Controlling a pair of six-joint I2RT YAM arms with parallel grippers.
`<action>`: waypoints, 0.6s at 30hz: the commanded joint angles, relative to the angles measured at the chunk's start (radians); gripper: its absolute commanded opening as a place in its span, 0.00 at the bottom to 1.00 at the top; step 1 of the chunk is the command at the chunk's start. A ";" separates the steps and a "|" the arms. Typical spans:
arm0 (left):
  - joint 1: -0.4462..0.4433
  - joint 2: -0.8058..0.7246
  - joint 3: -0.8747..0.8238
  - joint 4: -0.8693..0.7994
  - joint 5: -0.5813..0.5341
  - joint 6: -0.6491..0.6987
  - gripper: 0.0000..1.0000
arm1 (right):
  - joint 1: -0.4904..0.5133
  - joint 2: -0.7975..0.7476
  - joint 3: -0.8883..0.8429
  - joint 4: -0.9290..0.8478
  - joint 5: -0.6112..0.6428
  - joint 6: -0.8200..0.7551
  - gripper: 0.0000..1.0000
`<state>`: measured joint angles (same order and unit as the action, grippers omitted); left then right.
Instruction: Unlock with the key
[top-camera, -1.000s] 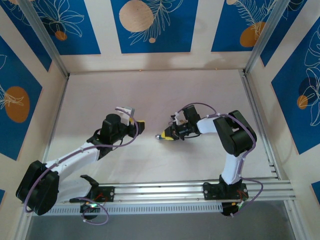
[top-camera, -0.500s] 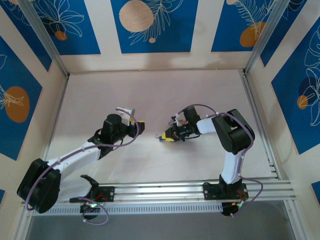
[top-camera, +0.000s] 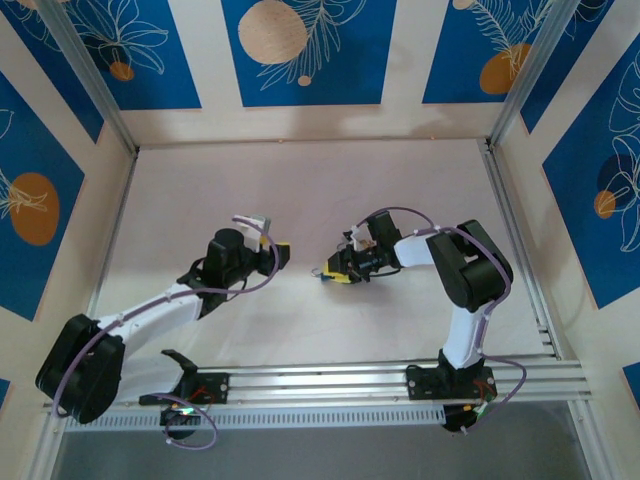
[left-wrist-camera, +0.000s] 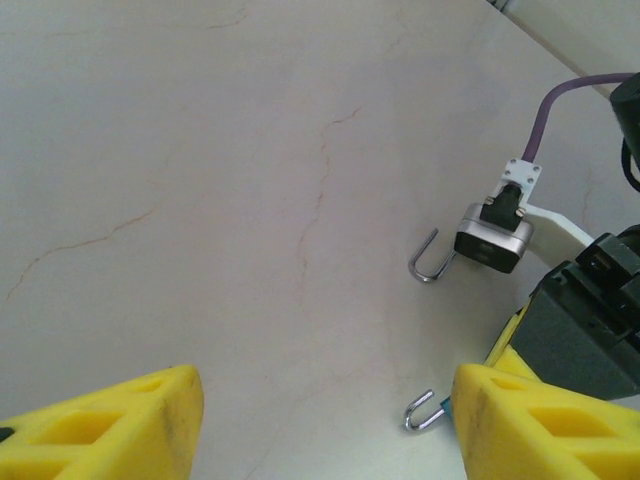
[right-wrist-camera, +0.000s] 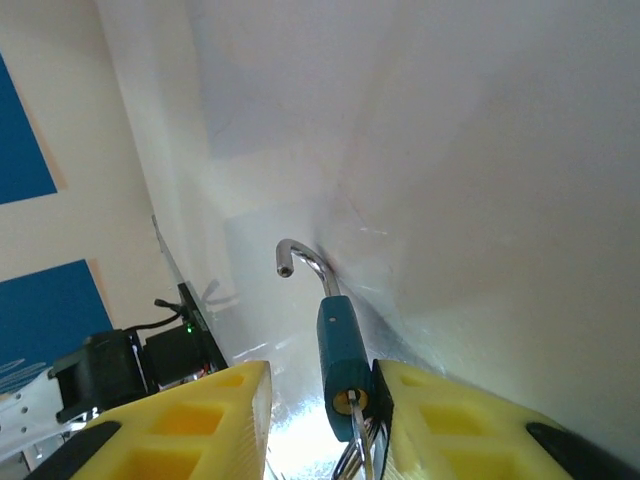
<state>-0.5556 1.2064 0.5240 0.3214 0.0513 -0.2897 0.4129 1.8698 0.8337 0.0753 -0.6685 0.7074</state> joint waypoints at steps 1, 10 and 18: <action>0.005 0.049 -0.010 0.028 0.012 -0.018 0.64 | -0.005 -0.026 0.015 -0.140 0.107 -0.015 0.36; -0.061 0.224 0.089 -0.053 -0.023 -0.012 0.61 | -0.002 -0.065 0.044 -0.249 0.193 -0.056 0.40; -0.114 0.305 0.140 -0.055 -0.039 -0.025 0.60 | 0.008 -0.088 0.062 -0.330 0.280 -0.092 0.42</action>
<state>-0.6624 1.5028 0.6422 0.2707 0.0319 -0.2985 0.4267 1.8095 0.8951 -0.1539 -0.4805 0.6456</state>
